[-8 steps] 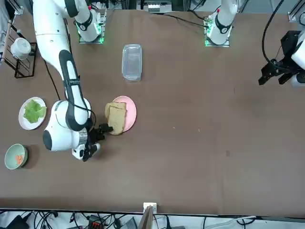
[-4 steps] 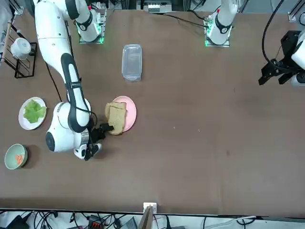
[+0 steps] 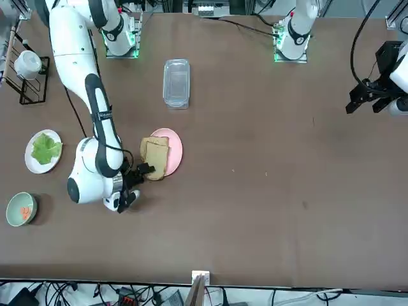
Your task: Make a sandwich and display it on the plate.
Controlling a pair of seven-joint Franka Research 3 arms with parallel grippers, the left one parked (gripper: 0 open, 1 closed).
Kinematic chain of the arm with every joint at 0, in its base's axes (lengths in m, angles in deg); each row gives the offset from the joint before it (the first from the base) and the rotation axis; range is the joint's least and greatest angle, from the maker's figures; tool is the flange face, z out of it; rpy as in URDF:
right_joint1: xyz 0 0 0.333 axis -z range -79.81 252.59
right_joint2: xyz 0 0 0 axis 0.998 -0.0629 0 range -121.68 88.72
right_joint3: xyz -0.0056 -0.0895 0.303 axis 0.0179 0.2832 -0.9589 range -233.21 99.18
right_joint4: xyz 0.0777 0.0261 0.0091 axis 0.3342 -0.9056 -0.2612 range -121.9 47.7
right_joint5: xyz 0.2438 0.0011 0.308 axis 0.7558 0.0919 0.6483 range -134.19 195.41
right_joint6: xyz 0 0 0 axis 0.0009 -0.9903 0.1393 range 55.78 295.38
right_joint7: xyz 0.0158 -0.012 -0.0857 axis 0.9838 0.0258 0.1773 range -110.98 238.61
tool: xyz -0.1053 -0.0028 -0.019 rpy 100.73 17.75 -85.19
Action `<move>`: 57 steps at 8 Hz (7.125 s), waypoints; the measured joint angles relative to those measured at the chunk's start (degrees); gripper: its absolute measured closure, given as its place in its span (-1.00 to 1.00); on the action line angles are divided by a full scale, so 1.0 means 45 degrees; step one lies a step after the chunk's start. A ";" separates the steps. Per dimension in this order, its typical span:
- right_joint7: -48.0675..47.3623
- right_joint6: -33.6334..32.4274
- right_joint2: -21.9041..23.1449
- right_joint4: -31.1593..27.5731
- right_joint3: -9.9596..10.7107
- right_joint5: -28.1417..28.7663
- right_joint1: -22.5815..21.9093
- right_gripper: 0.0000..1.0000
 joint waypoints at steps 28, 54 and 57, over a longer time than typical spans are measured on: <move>-0.5188 -0.2317 0.3275 0.0031 0.2116 0.0131 0.0788 0.84; -0.2623 0.7153 0.9522 -1.4256 0.2312 0.9555 0.3933 0.84; -0.2290 0.6758 0.9118 -1.4257 0.2311 1.0130 0.4107 0.84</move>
